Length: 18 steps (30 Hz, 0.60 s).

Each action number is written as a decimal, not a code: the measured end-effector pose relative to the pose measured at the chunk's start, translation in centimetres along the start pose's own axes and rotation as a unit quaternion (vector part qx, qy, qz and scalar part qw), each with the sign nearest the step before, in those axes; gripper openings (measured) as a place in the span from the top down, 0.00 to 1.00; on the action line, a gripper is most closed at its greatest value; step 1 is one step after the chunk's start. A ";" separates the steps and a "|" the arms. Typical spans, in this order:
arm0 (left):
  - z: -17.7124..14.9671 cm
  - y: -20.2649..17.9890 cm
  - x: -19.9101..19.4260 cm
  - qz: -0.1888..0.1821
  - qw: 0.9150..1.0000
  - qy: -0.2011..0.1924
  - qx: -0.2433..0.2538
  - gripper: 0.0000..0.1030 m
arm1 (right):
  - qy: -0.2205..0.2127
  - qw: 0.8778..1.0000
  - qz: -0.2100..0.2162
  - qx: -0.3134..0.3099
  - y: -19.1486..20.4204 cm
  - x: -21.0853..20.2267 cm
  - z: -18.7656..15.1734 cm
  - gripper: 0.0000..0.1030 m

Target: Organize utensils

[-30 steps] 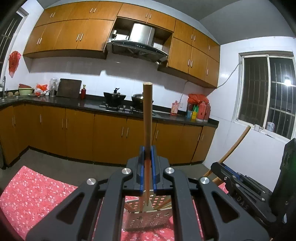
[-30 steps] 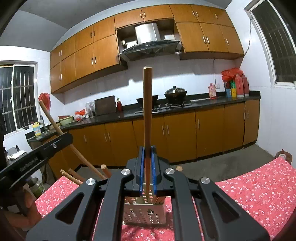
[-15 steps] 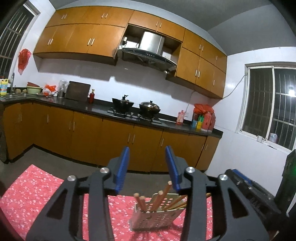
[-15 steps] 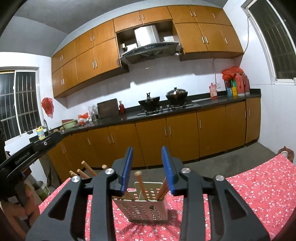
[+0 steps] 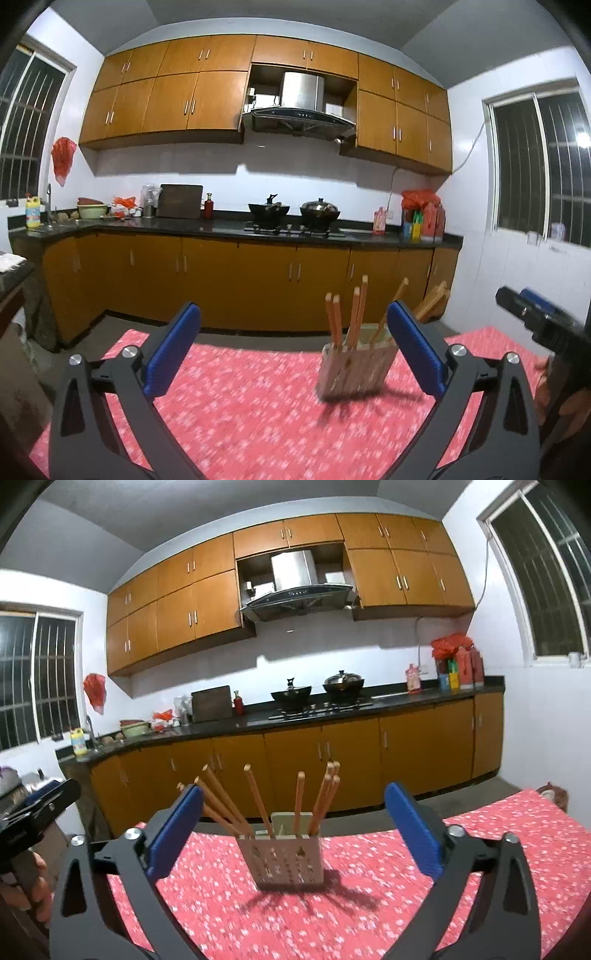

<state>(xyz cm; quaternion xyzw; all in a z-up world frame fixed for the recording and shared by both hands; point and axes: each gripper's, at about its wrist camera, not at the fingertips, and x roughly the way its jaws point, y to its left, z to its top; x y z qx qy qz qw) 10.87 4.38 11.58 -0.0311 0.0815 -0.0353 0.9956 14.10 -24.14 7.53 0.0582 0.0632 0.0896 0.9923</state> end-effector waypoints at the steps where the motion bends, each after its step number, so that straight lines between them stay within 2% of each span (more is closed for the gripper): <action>1: -0.6 0.0 -0.8 0.004 1.000 0.003 0.004 0.04 | -0.001 1.000 -0.004 -0.006 0.3 -0.4 -0.3 0.02; 8: -4.7 -0.4 -4.9 0.024 0.999 0.031 0.006 0.04 | 0.016 0.999 -0.024 -0.037 1.8 -3.9 -3.8 0.02; 11: -6.4 -0.7 -6.5 0.020 0.999 0.032 -0.001 0.04 | 0.029 0.998 -0.030 -0.036 2.0 -5.1 -5.4 0.02; 18: -9.1 -2.0 -8.1 0.037 0.998 0.032 0.026 0.04 | 0.053 0.996 -0.041 -0.061 2.5 -7.0 -8.9 0.02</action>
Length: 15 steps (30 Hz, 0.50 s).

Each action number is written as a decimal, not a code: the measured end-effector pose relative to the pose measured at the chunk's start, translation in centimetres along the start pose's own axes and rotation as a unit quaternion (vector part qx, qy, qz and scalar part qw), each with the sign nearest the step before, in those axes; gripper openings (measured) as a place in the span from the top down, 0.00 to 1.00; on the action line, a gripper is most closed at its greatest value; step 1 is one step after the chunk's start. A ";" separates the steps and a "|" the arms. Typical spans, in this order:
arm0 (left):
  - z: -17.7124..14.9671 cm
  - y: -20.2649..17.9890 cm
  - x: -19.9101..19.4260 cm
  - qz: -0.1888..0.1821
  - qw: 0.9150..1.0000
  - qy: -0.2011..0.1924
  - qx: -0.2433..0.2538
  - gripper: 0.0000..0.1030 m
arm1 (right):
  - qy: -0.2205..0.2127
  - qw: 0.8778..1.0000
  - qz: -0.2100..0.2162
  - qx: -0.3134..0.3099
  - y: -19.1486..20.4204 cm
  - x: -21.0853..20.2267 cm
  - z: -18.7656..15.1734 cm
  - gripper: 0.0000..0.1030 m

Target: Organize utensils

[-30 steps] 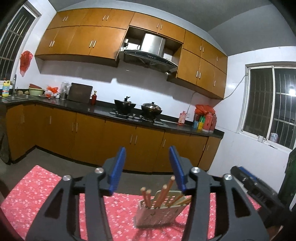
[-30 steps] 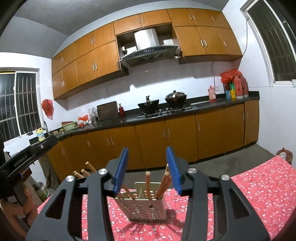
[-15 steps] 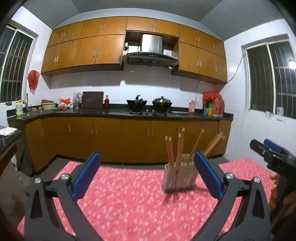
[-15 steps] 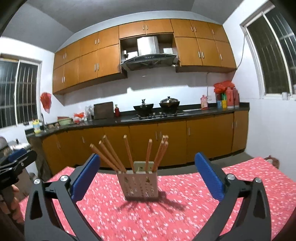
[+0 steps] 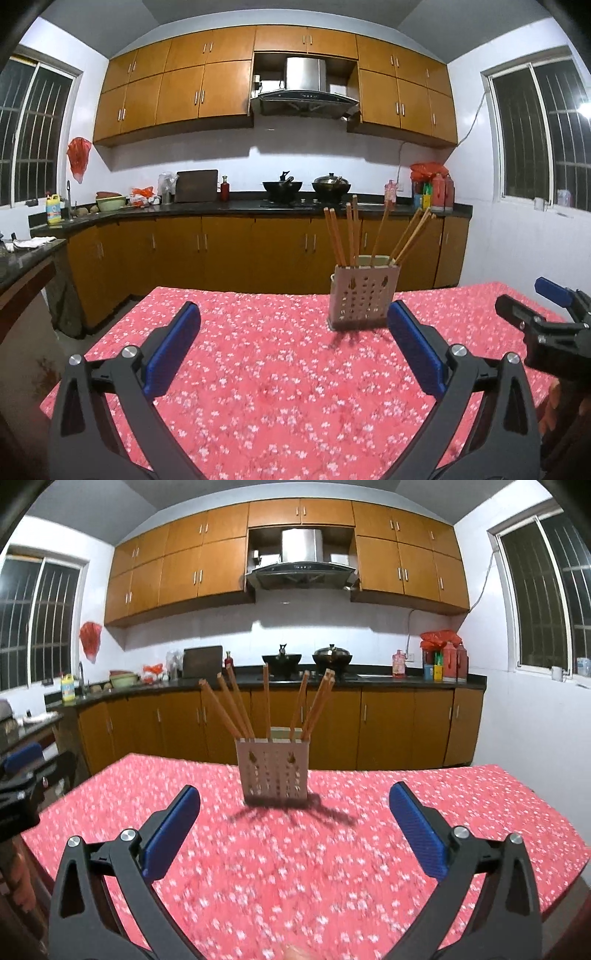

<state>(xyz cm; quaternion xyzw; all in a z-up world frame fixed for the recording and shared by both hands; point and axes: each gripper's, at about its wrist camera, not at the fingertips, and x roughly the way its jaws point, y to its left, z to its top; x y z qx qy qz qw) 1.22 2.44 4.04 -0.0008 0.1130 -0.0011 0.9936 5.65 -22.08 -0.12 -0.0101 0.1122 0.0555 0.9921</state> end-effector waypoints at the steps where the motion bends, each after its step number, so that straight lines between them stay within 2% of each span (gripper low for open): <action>1: -0.2 -0.2 0.0 0.001 1.000 0.002 0.001 0.04 | 0.003 1.000 -0.001 -0.003 0.0 -0.2 -0.4 0.02; 5: -1.3 -0.5 -0.3 -0.003 1.000 0.014 -0.001 0.04 | 0.016 1.000 0.006 0.004 0.0 -0.6 -1.8 0.02; 15: -3.9 -0.9 -0.5 -0.001 0.999 0.033 -0.007 0.04 | 0.012 1.000 -0.018 0.008 -0.1 -1.2 -3.7 0.02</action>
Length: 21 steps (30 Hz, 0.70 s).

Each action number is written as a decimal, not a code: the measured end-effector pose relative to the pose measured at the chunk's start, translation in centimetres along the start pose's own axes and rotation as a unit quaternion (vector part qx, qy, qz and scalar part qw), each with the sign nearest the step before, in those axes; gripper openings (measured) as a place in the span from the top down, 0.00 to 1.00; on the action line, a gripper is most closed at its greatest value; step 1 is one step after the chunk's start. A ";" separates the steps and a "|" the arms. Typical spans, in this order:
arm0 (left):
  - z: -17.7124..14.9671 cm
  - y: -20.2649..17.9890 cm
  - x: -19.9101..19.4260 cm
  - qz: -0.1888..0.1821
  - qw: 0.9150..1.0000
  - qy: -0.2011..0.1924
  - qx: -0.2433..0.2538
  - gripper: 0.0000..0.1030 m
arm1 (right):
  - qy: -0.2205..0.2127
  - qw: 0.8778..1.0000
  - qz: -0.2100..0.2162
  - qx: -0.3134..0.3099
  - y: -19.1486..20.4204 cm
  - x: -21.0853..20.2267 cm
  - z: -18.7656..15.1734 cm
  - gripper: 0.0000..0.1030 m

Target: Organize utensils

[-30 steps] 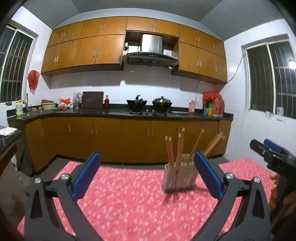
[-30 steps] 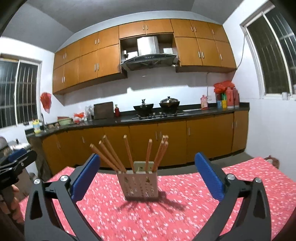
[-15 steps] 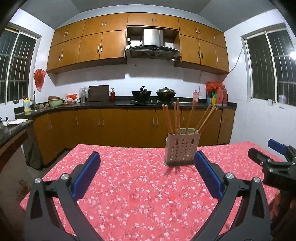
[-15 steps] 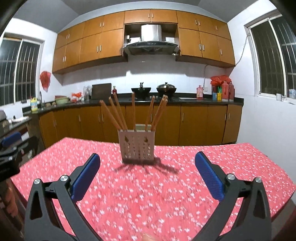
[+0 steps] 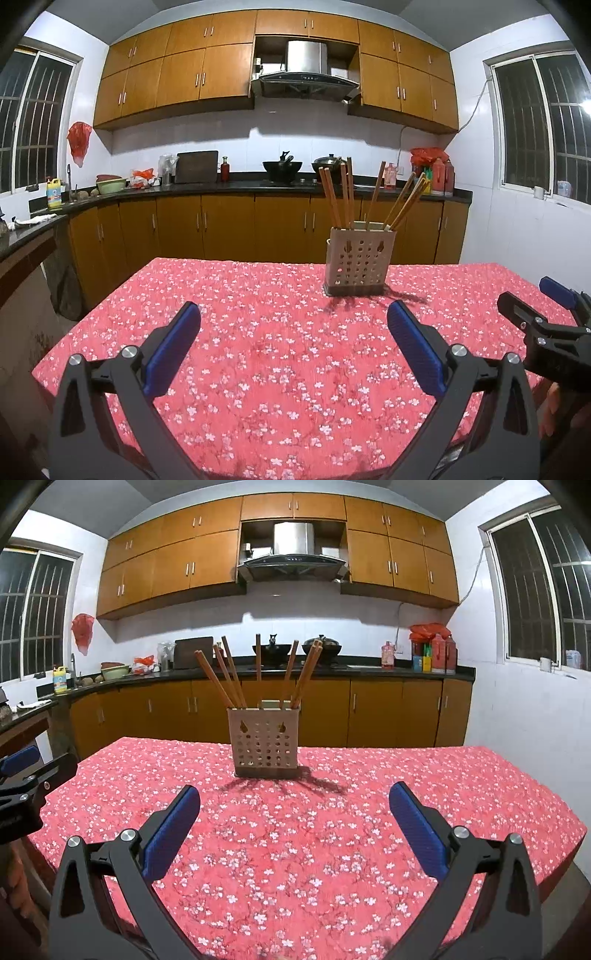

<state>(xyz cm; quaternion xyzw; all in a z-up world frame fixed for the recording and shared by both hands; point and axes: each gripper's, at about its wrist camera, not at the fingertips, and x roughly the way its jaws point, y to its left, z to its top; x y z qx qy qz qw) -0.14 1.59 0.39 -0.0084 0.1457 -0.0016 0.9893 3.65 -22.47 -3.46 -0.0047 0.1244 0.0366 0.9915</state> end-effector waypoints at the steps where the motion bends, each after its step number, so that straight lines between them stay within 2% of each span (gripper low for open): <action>1: -0.2 0.0 0.0 0.002 1.000 0.000 0.002 0.04 | 0.002 1.000 0.001 0.001 0.0 0.0 -0.1 0.02; 21: -1.3 -0.4 0.4 0.005 1.000 0.007 0.010 0.04 | 0.022 1.000 -0.005 0.011 -0.8 0.6 -0.9 0.02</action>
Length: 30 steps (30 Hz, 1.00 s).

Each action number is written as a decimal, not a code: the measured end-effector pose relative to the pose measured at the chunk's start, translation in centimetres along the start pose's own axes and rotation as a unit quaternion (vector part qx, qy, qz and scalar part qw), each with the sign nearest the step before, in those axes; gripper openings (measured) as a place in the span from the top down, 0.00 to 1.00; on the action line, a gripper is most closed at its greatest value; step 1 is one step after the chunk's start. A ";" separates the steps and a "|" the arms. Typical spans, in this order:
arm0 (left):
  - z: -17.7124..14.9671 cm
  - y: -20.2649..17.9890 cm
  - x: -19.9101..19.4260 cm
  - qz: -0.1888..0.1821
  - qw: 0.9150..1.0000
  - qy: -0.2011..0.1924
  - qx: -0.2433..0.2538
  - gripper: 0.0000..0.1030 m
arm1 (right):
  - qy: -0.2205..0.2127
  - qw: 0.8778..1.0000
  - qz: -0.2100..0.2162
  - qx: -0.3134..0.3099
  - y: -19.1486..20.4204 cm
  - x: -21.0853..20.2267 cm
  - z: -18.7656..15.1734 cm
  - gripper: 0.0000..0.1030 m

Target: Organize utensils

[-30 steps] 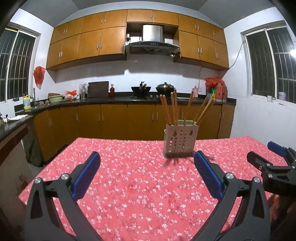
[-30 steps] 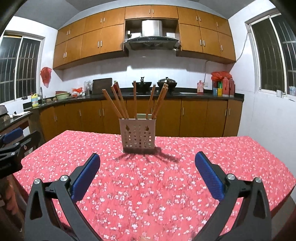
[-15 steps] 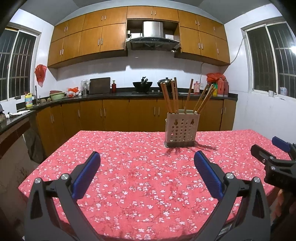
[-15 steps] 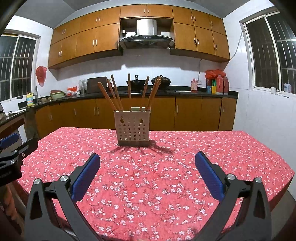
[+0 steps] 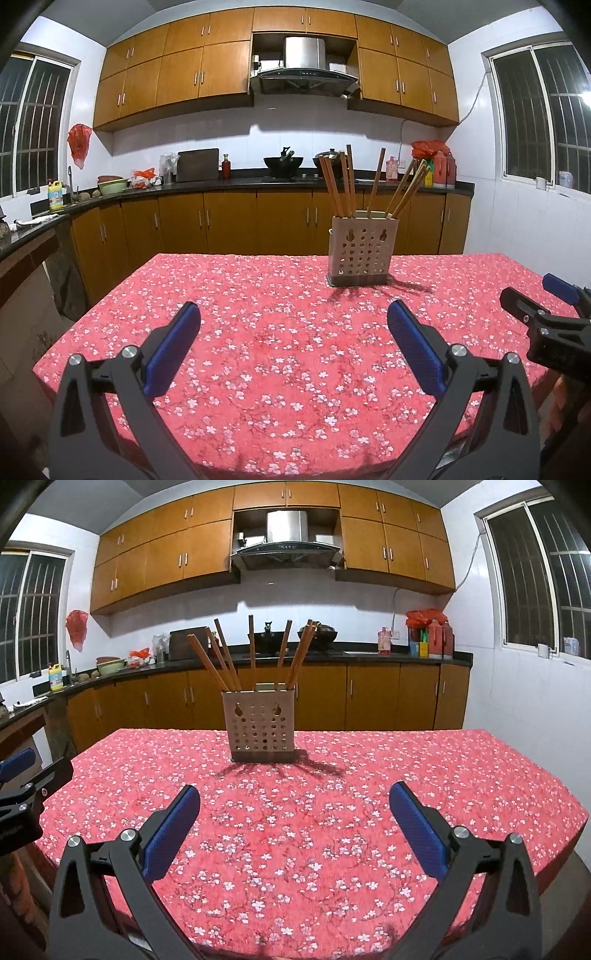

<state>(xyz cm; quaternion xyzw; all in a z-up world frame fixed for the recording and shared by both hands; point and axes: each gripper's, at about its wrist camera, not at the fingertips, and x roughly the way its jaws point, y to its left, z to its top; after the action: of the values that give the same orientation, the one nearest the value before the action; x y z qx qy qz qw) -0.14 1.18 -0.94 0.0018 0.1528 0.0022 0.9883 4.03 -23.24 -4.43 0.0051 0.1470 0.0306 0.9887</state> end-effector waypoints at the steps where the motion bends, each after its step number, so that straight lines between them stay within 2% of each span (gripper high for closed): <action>1: -0.1 0.0 0.1 0.000 1.000 0.001 0.000 0.04 | 0.001 1.000 0.000 0.001 0.0 0.0 0.0 0.02; 30: -0.1 -0.6 0.9 -0.009 1.000 0.010 0.002 0.04 | 0.005 1.000 -0.002 0.011 -0.5 0.0 -0.1 0.02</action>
<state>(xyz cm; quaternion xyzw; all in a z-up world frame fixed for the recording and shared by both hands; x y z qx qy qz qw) 0.68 0.62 -1.34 0.0023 0.1629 -0.0066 0.9866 4.05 -23.73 -4.59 0.0151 0.1527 0.0269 0.9878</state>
